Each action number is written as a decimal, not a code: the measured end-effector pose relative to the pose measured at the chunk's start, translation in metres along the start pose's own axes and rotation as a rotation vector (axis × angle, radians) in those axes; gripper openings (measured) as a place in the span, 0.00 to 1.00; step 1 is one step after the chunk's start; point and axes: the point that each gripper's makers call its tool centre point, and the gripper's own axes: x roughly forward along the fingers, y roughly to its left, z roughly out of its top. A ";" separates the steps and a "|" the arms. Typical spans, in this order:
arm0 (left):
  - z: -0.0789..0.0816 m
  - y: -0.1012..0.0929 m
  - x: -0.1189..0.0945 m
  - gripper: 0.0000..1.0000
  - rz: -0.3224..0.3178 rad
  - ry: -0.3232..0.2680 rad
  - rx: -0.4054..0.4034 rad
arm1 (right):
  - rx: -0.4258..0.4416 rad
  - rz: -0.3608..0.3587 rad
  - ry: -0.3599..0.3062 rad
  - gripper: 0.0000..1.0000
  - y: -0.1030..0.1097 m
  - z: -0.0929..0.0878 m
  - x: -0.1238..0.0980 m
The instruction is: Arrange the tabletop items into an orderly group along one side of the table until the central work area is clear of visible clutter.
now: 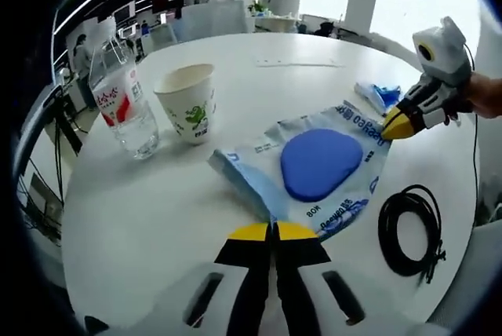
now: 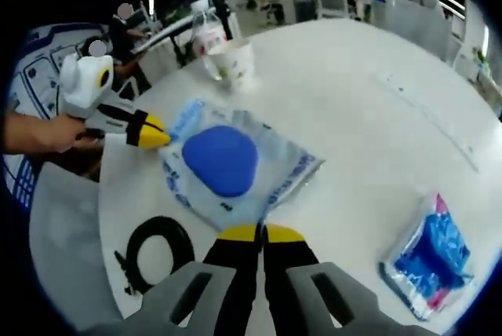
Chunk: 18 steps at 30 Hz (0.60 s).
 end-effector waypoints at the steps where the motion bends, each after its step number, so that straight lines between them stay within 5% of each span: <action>1: 0.003 -0.002 -0.001 0.00 -0.004 -0.004 0.005 | 0.000 -0.004 -0.006 0.00 -0.001 0.000 -0.003; 18: 0.048 -0.015 -0.016 0.00 -0.035 -0.065 0.082 | -0.005 -0.086 -0.086 0.00 -0.004 0.017 -0.050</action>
